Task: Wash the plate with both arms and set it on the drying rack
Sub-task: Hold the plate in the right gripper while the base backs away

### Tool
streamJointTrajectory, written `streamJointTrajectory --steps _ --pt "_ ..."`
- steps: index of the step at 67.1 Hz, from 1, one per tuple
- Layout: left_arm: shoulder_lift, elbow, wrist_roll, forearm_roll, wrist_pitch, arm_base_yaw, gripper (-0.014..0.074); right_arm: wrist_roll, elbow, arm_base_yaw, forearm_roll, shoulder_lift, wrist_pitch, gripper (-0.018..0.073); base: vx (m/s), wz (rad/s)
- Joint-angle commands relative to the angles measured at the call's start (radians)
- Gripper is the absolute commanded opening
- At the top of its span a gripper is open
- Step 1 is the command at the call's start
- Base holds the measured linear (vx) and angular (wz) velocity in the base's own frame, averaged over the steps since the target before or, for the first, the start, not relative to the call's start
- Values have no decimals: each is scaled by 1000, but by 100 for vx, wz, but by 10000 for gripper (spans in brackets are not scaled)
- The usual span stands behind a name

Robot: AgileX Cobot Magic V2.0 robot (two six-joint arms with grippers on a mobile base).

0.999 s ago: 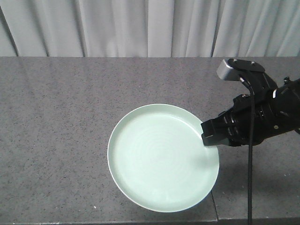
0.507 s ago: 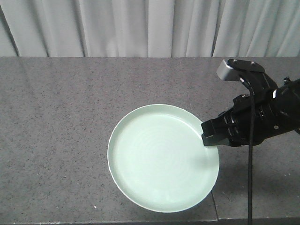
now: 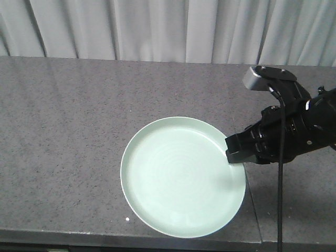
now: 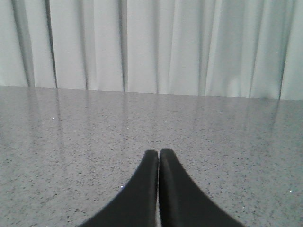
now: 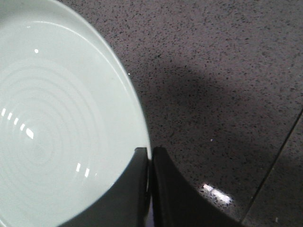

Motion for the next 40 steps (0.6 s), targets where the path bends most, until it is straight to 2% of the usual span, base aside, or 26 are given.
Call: streamJointTrajectory --steps 1,40 --pt "-15 -29 -1 -7 -75 -7 -6 -11 -27 -3 37 -31 -32 -1 -5 19" --pt "-15 -29 -1 -7 -75 -7 -6 -11 -27 -3 37 -31 -32 -1 -7 28"
